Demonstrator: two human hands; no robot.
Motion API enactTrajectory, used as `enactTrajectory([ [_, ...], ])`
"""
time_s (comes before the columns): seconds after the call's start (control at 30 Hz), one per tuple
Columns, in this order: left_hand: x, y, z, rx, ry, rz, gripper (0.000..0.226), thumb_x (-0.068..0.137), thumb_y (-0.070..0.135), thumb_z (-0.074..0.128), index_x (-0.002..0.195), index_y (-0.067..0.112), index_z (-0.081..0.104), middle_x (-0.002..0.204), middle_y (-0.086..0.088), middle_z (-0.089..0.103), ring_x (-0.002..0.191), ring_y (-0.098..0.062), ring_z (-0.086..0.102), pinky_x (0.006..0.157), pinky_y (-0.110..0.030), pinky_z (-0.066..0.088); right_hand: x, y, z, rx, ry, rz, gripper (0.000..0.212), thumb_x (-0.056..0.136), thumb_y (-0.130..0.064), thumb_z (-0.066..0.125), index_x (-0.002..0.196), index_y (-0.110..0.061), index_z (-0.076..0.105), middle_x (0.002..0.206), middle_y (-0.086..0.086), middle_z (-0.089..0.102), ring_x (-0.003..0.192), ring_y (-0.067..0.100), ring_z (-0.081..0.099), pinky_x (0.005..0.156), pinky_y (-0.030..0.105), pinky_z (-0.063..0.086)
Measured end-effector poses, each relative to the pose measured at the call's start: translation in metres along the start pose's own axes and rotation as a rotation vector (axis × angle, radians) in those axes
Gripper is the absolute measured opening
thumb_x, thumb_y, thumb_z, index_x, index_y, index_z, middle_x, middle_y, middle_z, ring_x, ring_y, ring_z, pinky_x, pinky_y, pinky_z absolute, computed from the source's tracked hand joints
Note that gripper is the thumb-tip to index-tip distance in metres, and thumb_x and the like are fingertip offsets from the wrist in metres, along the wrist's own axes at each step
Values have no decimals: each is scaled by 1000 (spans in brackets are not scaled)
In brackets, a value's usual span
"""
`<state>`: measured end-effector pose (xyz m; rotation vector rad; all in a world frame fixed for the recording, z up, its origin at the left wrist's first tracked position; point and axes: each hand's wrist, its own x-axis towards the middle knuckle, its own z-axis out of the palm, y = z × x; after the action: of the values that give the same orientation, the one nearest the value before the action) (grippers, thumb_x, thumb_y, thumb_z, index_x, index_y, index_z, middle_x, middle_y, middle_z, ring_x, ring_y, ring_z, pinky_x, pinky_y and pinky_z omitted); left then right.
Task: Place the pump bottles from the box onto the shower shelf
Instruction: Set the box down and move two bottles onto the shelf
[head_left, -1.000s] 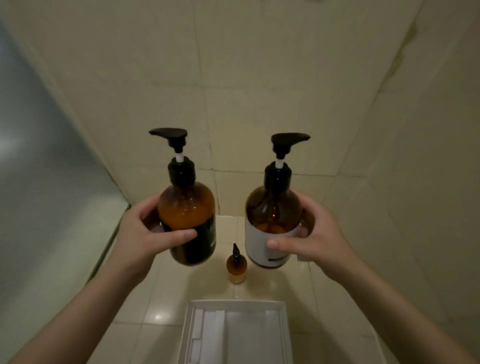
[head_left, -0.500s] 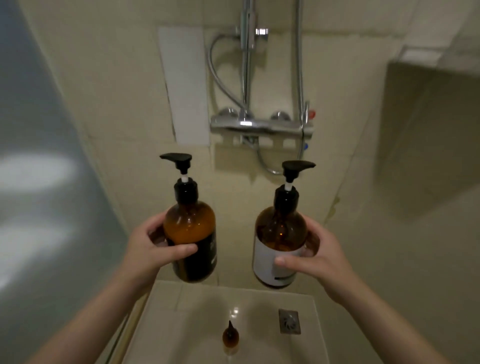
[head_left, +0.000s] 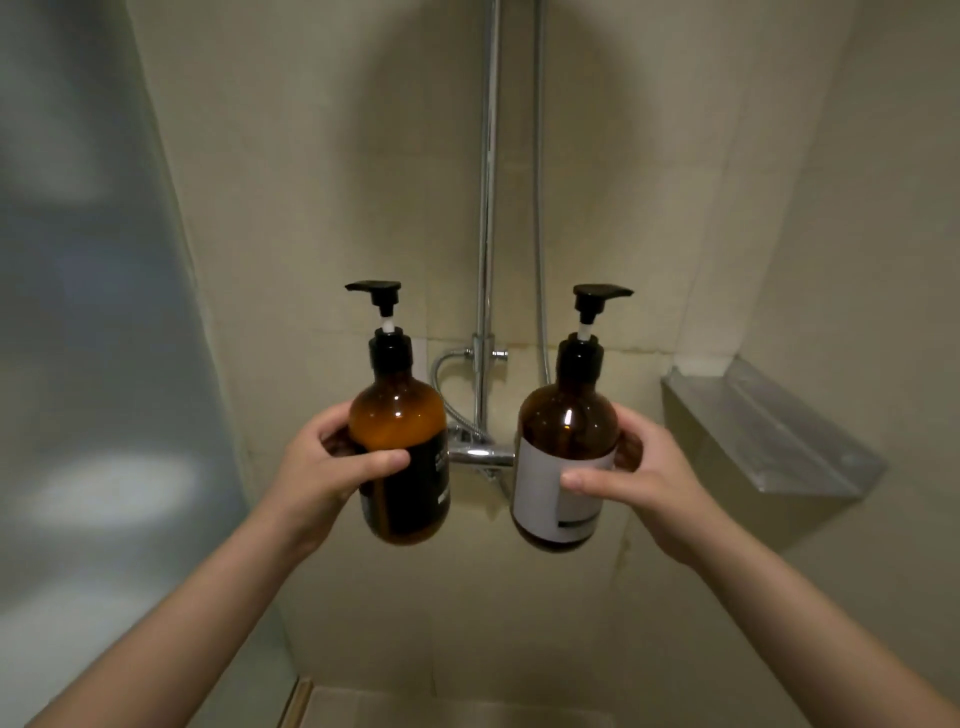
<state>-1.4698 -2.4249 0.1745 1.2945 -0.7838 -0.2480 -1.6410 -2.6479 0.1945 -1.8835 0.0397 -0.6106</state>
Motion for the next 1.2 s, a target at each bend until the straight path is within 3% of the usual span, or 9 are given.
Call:
enactTrajectory([
  [0.23, 8, 73, 3, -59, -94, 45, 57, 29, 43, 90, 77, 21, 69, 80, 1, 70, 84, -19, 68, 74, -28, 55, 6, -66, -14, 4, 10, 13, 66, 47, -38, 82, 109, -24, 65, 108, -5, 71, 103, 12, 65, 94, 41, 51],
  [0.43, 9, 86, 1, -75, -123, 40, 41, 37, 28, 85, 75, 23, 70, 81, 2, 71, 88, -21, 68, 77, -32, 53, -5, -81, -15, -14, 36, 21, 59, 48, -39, 81, 104, -27, 66, 107, -5, 71, 104, 13, 65, 94, 43, 51],
  [0.57, 13, 82, 2, -80, -182, 41, 45, 34, 33, 88, 75, 23, 71, 82, 1, 72, 87, -20, 69, 72, -26, 56, -14, -82, -14, -38, 82, 27, 58, 51, -37, 81, 105, -24, 67, 108, -1, 71, 105, 17, 65, 94, 47, 50],
  [0.7, 23, 76, 13, -71, -229, 25, 37, 42, 29, 83, 77, 26, 72, 83, 4, 73, 88, -16, 69, 76, -29, 53, -23, -79, -15, -57, 150, 41, 52, 51, -37, 82, 101, -29, 69, 106, -4, 71, 103, 14, 66, 92, 42, 52],
  [0.83, 39, 68, 31, -55, -252, -11, 61, 40, 31, 84, 97, 19, 65, 94, 0, 70, 97, -22, 66, 83, -35, 52, -27, -78, -24, -70, 209, 54, 46, 51, -39, 82, 95, -40, 70, 102, -10, 72, 99, 10, 67, 87, 37, 53],
  [0.97, 63, 59, 54, -32, -289, -10, 66, 40, 36, 85, 101, 22, 64, 98, 3, 70, 99, -20, 65, 86, -38, 51, -25, -72, -41, -96, 305, 66, 50, 47, -40, 85, 95, -38, 70, 103, -9, 72, 103, 15, 66, 89, 38, 52],
  [1.13, 94, 45, 90, -19, -313, -3, 60, 49, 32, 85, 104, 21, 63, 105, 3, 68, 102, -18, 63, 94, -44, 49, -21, -60, -66, -115, 415, 86, 51, 49, -34, 86, 97, -32, 68, 101, -9, 72, 102, 13, 66, 86, 32, 54],
  [1.2, 105, 42, 106, -22, -328, 0, 68, 46, 37, 87, 107, 21, 62, 109, 2, 67, 105, -18, 62, 95, -45, 47, -20, -56, -79, -164, 427, 97, 54, 53, -30, 85, 103, -28, 67, 103, -8, 71, 102, 10, 65, 85, 29, 53],
])
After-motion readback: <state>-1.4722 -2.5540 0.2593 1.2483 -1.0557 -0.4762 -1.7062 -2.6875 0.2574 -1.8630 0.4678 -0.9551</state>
